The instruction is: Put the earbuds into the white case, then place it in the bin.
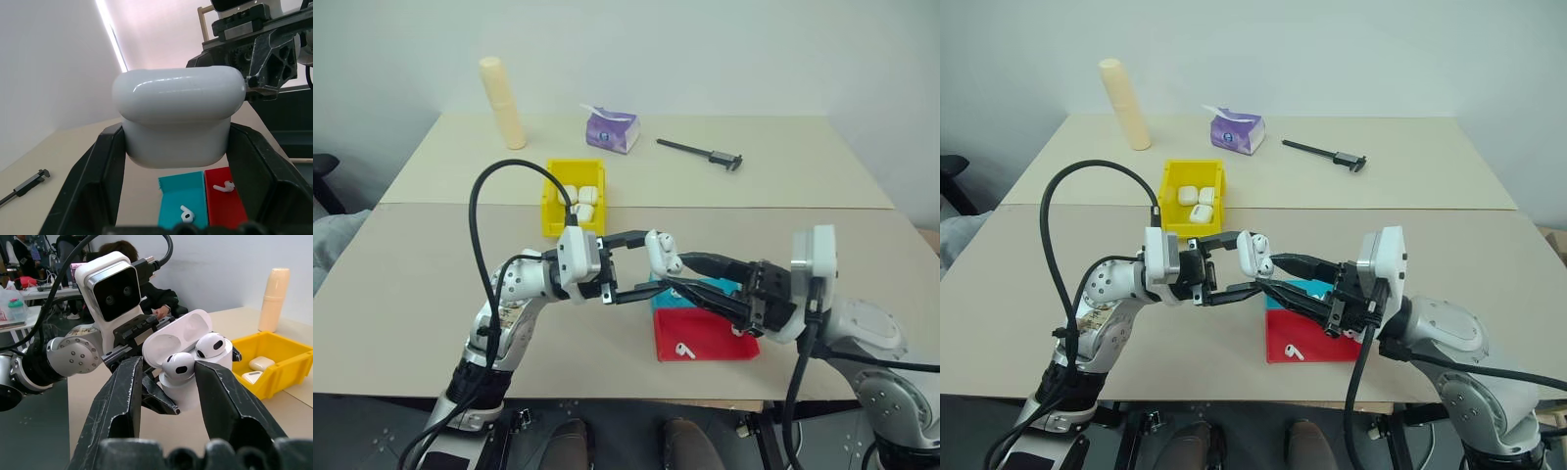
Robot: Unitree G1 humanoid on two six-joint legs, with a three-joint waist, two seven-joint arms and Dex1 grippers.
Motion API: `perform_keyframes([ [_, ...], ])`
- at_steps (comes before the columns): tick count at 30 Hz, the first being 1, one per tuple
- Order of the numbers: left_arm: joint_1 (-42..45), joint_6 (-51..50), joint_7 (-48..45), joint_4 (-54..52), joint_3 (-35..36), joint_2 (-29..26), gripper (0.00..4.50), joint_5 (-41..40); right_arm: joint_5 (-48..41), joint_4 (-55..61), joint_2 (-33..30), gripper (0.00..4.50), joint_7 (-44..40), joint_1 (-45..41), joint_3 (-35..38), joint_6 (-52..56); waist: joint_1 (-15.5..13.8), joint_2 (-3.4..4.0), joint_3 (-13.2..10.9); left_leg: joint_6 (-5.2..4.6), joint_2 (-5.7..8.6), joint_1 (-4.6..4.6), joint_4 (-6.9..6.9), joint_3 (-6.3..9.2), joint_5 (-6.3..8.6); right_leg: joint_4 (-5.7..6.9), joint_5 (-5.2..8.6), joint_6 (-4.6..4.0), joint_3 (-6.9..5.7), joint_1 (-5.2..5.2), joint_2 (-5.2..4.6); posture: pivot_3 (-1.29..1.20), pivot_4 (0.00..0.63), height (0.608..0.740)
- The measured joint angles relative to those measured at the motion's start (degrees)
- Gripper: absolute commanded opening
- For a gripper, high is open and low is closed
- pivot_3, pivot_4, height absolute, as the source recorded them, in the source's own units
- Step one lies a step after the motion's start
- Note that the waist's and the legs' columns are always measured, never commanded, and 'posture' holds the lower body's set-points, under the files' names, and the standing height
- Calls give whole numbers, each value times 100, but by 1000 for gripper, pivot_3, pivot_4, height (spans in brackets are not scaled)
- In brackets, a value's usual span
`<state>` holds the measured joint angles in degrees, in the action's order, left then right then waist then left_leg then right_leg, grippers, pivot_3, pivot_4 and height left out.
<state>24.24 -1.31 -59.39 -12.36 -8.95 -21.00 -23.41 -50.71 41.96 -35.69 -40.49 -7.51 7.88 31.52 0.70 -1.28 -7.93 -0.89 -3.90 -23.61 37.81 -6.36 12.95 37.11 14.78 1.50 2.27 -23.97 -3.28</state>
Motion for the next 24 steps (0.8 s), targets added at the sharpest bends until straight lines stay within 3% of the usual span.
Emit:
perform_keyframes([
  [10, -1, 15, 8, 115, 0, 29, 2784, 19, 438, -60, 75, 2018, -18, 64, 160, -501, -1, 0, 0, 0, 0, 1, 0, -1, 0, 1, 0, 0, 0, 0, 0, 0, 150, 740],
  [15, 0, 20, 5, 224, -18, -35, 2784, 180, 211, -180, -363, 2018, -210, 43, 372, -398, 0, 0, 0, 0, 0, 3, 1, -2, 0, 0, 0, 0, 1, 2, 0, 0, 150, 740],
  [18, 27, 20, -27, 342, -94, -103, 2784, 320, -265, -210, -721, 1460, -140, -560, 481, -61, 18, 0, 0, 0, -3, 14, 0, -3, 0, 2, 0, 0, 4, 8, 2, 0, 150, 740],
  [22, 221, -5, -12, 463, -287, -58, 2784, 532, -465, -188, -1005, 41, 176, -1394, 266, 411, 2, 0, 0, 0, -1, 9, 0, -2, 0, 0, 0, 0, 2, 6, 1, 0, 150, 740],
  [24, 328, -43, -10, 466, -349, -59, 2784, 564, -431, -170, -1075, 41, 236, -1599, 48, 562, -7, 0, 0, -1, 1, 2, 0, -2, 1, -3, 0, 0, 2, 3, -1, 0, 150, 740],
])
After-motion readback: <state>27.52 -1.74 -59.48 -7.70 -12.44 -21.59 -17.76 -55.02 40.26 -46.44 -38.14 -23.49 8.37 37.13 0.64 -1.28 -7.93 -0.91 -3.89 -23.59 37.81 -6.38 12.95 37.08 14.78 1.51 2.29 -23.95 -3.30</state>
